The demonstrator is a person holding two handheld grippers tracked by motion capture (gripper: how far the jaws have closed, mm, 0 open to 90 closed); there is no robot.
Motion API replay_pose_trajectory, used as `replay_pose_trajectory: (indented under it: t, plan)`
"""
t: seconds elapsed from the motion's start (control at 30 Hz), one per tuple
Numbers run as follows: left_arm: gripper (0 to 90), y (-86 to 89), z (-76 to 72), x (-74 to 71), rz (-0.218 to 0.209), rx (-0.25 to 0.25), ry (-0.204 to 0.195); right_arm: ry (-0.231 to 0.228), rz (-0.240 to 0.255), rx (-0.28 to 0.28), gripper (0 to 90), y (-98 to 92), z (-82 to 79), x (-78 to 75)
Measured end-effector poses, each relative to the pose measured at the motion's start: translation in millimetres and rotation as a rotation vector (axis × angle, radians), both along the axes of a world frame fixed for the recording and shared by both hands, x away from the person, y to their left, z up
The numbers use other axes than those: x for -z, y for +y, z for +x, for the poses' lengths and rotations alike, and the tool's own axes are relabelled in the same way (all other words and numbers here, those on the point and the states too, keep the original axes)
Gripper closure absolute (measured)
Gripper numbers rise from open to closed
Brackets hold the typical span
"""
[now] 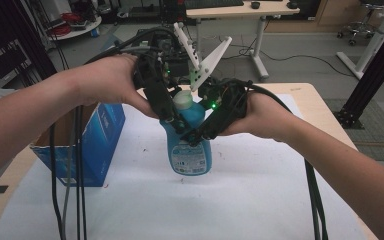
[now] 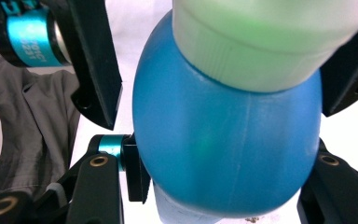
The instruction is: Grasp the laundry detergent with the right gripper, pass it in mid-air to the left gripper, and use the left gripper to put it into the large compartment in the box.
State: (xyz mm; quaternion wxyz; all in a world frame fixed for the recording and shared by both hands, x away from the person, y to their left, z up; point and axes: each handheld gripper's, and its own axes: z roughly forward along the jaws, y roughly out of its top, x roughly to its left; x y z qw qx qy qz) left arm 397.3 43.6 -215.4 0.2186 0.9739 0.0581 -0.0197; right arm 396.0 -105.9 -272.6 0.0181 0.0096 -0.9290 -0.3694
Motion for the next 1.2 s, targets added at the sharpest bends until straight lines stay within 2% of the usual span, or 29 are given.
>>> replay_pose_trajectory:
  t: [0.03,0.07,0.4,0.47,0.57,0.67,0.7,0.77,0.8,0.83,0.87,0.9,1.0,1.03,1.07,1.13,1.2]
  plan:
    - [24.7,0.5,-0.1,-0.1,-0.003,0.001,-0.001,-0.007,0.007,-0.009,46.0,0.2,0.8,0.2]
    - [25.1,0.8,-0.1,0.0,-0.005,-0.002,-0.001,0.004,0.000,0.002,46.0,-0.5,0.1,-0.4]
    - [28.0,0.2,-0.1,2.2,0.005,0.001,0.005,0.003,0.001,0.008,46.0,-1.5,0.7,-0.6]
    - [28.1,-0.3,-0.8,3.1,0.001,-0.007,0.007,-0.016,0.013,-0.005,46.0,-0.6,1.5,-0.3]
    - [29.4,-0.6,-1.5,3.8,0.001,-0.007,0.004,0.010,-0.002,0.020,46.0,-1.7,-1.0,-1.9]
    - [30.4,-0.4,-1.1,3.2,0.003,-0.006,0.004,-0.018,0.021,-0.003,46.0,-0.4,1.2,-0.7]
    - [31.3,-0.3,-1.1,3.1,0.004,-0.006,0.003,0.003,0.001,0.018,46.0,-1.7,-1.5,-1.8]
    - [32.6,0.0,-1.0,2.7,0.000,-0.009,-0.003,0.001,0.004,0.015,46.0,-1.5,-1.2,-1.7]
    - [32.8,0.1,-1.1,2.4,0.000,-0.012,-0.003,-0.016,0.016,-0.001,46.0,-0.6,0.5,-1.1]
    - [32.8,0.0,-0.8,2.0,0.002,-0.009,-0.008,-0.001,0.003,0.015,46.0,-1.4,-1.1,-1.8]
    - [32.8,0.0,-0.9,1.9,0.002,-0.010,-0.010,-0.012,0.012,0.006,46.0,-0.7,-0.2,-1.2]
    - [32.8,-0.1,-0.9,1.9,0.003,-0.010,-0.010,0.002,0.001,0.018,46.0,-1.1,-1.6,-1.7]
    - [34.2,0.3,-1.0,1.6,0.005,-0.009,-0.015,-0.003,-0.001,0.016,46.0,-0.5,-2.0,-1.2]
    - [34.2,0.4,-1.0,1.5,0.005,-0.007,-0.015,-0.016,0.009,0.003,46.0,0.2,-0.9,-0.6]
    - [34.2,0.5,-1.0,1.4,0.005,-0.008,-0.017,-0.005,-0.004,0.011,46.0,-0.1,-1.9,-1.2]
    - [34.4,0.6,-1.5,1.4,0.000,-0.016,-0.014,-0.025,0.011,-0.003,46.0,0.7,-0.3,-0.7]
    - [35.1,0.7,-1.9,1.3,-0.001,-0.017,-0.016,-0.009,0.001,0.014,46.0,0.1,-1.8,-1.3]
